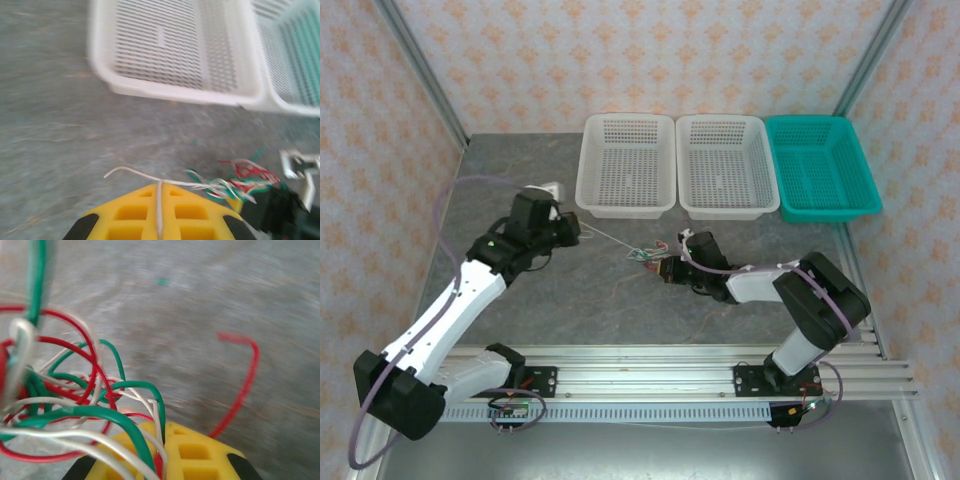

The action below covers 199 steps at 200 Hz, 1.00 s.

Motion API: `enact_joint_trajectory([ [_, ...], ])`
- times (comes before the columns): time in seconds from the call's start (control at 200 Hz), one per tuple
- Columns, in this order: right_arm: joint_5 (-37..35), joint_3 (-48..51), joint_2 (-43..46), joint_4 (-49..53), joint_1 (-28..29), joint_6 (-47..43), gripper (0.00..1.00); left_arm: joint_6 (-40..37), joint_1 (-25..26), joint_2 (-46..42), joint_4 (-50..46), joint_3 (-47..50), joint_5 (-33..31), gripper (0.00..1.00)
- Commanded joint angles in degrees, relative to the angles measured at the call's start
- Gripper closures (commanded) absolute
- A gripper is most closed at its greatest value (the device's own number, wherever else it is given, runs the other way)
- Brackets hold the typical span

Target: Untangle the cables

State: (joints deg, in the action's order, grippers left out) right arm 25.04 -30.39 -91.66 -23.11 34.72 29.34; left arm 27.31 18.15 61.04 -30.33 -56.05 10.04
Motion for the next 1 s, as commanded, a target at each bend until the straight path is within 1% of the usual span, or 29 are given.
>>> enact_joint_trajectory([
  [0.0, -9.0, 5.1, 0.7, 12.6, -3.7, 9.3, 1.0, 2.9, -6.0, -3.8, -1.4, 0.1, -5.6, 1.0],
  [0.125, -15.2, 4.9, 5.3, 23.1, -7.6, 13.6, 1.0, 2.8, -9.9, -4.7, -4.3, 0.3, -10.5, 1.0],
  [0.22, -18.9, 5.2, 9.4, 28.0, -10.0, 15.3, 1.0, 3.0, -13.7, -5.0, -5.7, 0.6, -11.7, 1.0],
  [0.24, -20.1, 5.1, 10.5, 29.3, -10.3, 15.8, 1.0, 4.7, -14.4, -5.1, -6.1, 0.5, -12.3, 1.0],
  [0.305, -23.0, 4.8, 13.1, 33.3, -11.3, 16.9, 1.0, 5.5, -16.4, -5.5, -7.1, 0.6, -14.0, 1.0],
  [0.475, -25.2, 4.4, 17.3, 37.8, -12.0, 20.2, 1.0, 7.5, -21.3, -6.8, -10.3, 0.0, -19.7, 1.0],
  [0.545, -26.0, 3.2, 18.0, 41.1, -12.1, 21.8, 1.0, 8.6, -24.6, -7.7, -12.2, -0.7, -22.2, 1.0],
  [0.595, -26.7, 2.7, 18.6, 42.8, -12.3, 23.0, 1.0, 9.6, -27.5, -8.7, -12.9, -0.8, -22.3, 1.0],
  [0.701, -28.1, 2.7, 20.9, 45.0, -12.9, 25.2, 1.0, 10.6, -32.1, -10.7, -12.7, -0.1, -21.2, 1.0],
  [0.776, -27.8, 3.7, 23.4, 44.1, -13.5, 25.1, 1.0, 10.7, -33.3, -10.9, -12.4, 0.5, -19.4, 1.0],
  [0.881, -27.7, 3.8, 26.8, 44.3, -13.5, 23.6, 1.0, 9.2, -33.3, -9.4, -8.8, 2.8, -10.5, 1.0],
  [0.931, -25.4, 3.2, 27.3, 43.3, -13.5, 20.3, 1.0, 8.6, -33.1, -8.7, -6.0, 4.8, -5.6, 1.0],
  [0.991, -22.7, 1.7, 26.9, 43.8, -13.5, 17.9, 1.0, 8.1, -31.1, -8.3, -1.6, 7.7, -0.2, 1.0],
])
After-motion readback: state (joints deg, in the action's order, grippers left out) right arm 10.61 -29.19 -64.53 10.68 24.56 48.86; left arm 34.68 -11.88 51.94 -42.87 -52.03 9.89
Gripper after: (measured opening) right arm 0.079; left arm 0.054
